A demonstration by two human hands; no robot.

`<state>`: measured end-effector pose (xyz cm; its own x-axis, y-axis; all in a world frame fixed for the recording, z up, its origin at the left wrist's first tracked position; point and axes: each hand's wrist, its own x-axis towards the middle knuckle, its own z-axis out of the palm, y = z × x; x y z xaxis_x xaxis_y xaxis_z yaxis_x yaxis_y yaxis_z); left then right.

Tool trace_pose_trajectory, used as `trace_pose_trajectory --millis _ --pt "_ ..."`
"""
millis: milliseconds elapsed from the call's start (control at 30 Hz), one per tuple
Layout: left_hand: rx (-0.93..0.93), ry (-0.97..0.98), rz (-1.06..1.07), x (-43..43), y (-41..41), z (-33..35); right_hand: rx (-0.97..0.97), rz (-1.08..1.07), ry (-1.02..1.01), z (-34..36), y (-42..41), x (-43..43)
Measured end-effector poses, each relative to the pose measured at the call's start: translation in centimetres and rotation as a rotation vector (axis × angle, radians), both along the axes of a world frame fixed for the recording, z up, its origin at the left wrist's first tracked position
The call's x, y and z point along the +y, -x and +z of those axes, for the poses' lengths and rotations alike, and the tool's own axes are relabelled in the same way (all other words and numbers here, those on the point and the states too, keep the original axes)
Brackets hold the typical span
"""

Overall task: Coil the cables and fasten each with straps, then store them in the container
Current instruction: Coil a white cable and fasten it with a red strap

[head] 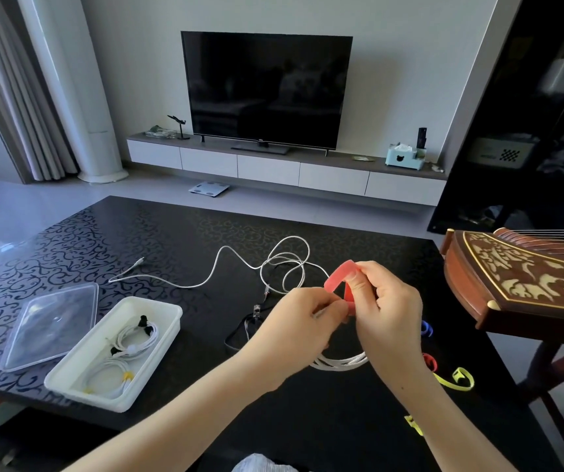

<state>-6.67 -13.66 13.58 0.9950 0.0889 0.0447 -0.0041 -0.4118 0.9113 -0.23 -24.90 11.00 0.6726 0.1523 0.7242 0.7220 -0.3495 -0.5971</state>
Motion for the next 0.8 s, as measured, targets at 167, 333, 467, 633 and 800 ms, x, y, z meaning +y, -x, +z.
trace_pose_trajectory --millis 167,333,467,633,800 --pt "0.138 0.187 0.037 0.4 -0.9 -0.3 0.226 0.182 0.017 1.4 1.0 -0.9" --pt "0.256 0.55 -0.029 1.1 -1.3 0.3 0.067 0.209 0.102 0.2 2.5 -1.4" --pt "0.26 0.756 -0.081 1.4 -1.4 0.3 -0.061 0.172 0.168 -1.0 2.2 -2.2" --pt "0.154 0.626 -0.178 1.2 -1.2 0.7 0.013 0.339 0.21 -1.6 2.3 -3.4" --pt "-0.021 0.314 -0.172 1.3 -0.9 0.7 0.419 0.61 -0.43 -0.1 2.9 -4.6"
